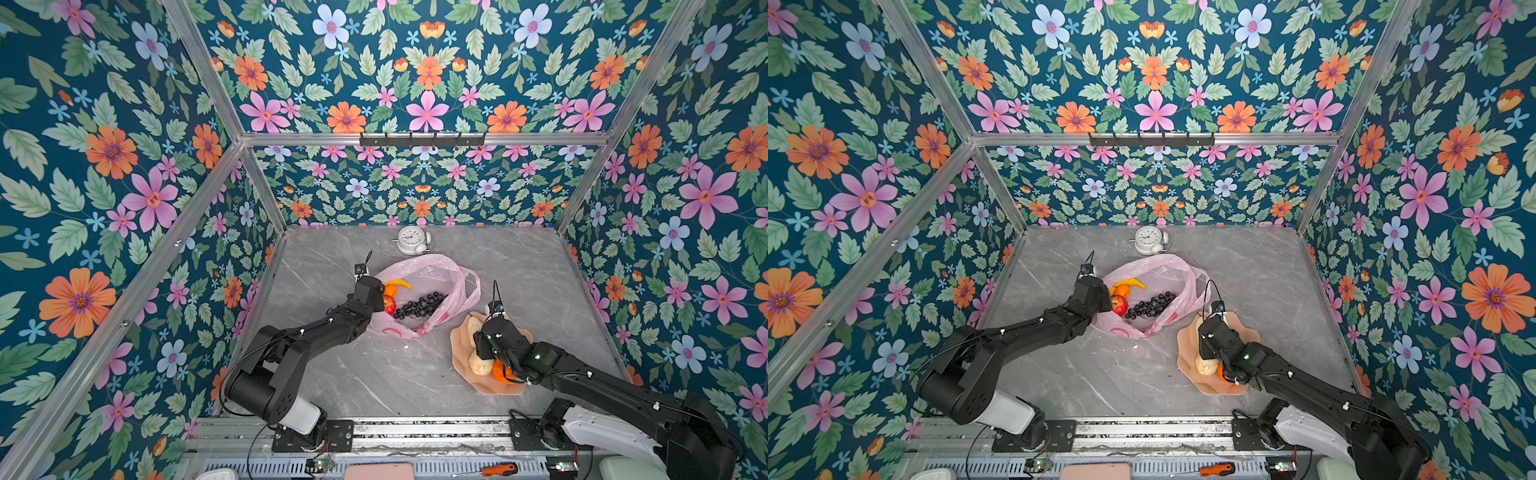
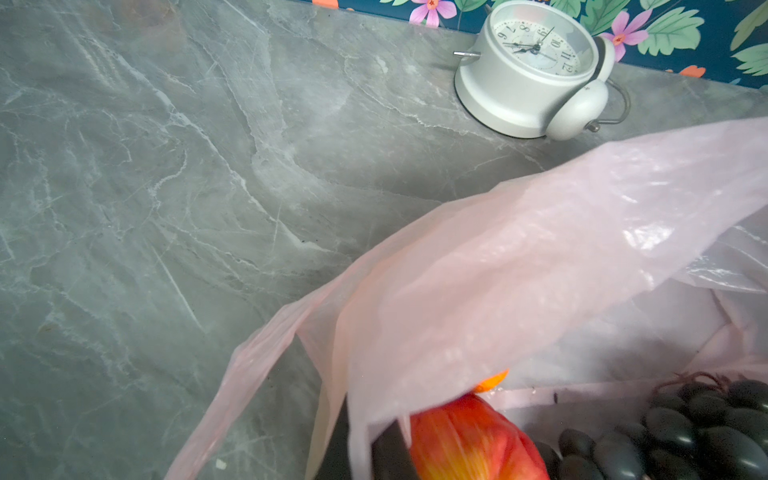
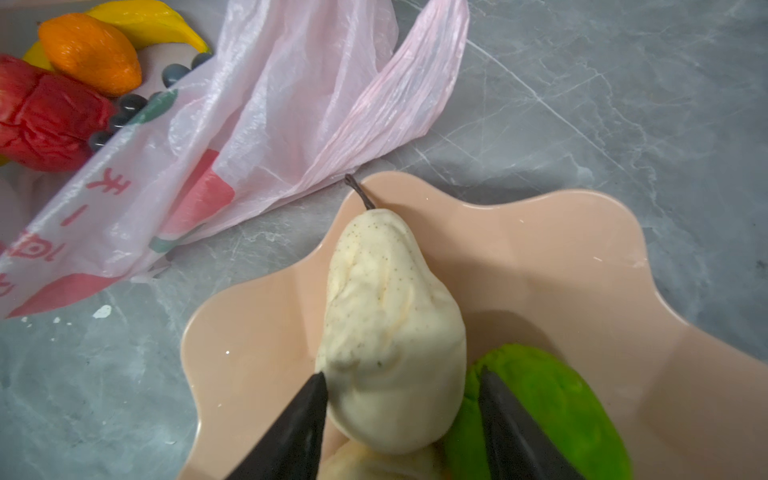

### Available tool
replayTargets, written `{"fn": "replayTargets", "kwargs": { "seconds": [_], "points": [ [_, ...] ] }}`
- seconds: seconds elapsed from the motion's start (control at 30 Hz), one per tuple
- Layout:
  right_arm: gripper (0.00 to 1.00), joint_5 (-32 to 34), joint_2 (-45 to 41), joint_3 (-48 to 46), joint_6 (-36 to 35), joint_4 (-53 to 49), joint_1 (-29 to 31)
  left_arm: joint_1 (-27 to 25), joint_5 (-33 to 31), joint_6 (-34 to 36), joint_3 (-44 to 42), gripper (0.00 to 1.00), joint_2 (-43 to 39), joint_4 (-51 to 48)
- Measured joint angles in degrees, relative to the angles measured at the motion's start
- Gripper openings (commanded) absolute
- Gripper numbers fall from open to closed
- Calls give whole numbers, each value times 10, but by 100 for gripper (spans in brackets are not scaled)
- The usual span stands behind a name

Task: Take the fake fruits out of the plastic bag
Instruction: 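Lower the second pear into the peach bowl and open the right gripper, then move the right gripper back over the bag opening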

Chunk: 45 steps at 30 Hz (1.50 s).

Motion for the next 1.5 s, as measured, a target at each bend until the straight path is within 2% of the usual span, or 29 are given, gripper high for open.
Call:
{"fn": "replayTargets", "kwargs": {
  "seconds": [0.17, 0.37, 0.6, 0.77, 1.1, 1.27, 1.5],
  "points": [
    [57, 4, -15, -9, 9, -16, 0, 0, 0, 0, 0, 9, 0, 0],
    [61, 5, -33, -7, 12, -28, 0, 0, 0, 0, 0, 9, 0, 0],
    [61, -1, -27, 32, 3, -33, 0, 0, 1, 0, 0, 7, 0, 0],
    [61, -37, 2, 87, 2, -32, 0, 0, 0, 0, -1, 7, -5, 0],
    [60, -118, 170, 238, 16, 14, 7, 18, -6, -63, -33, 6, -6, 19],
    [61, -145, 279, 332, 23, 28, 29, 47, 13, -87, -35, 6, 11, 20],
    [63, -163, 410, 448, 30, 23, 51, 47, 45, -103, -35, 6, 21, 27]
  ]
}}
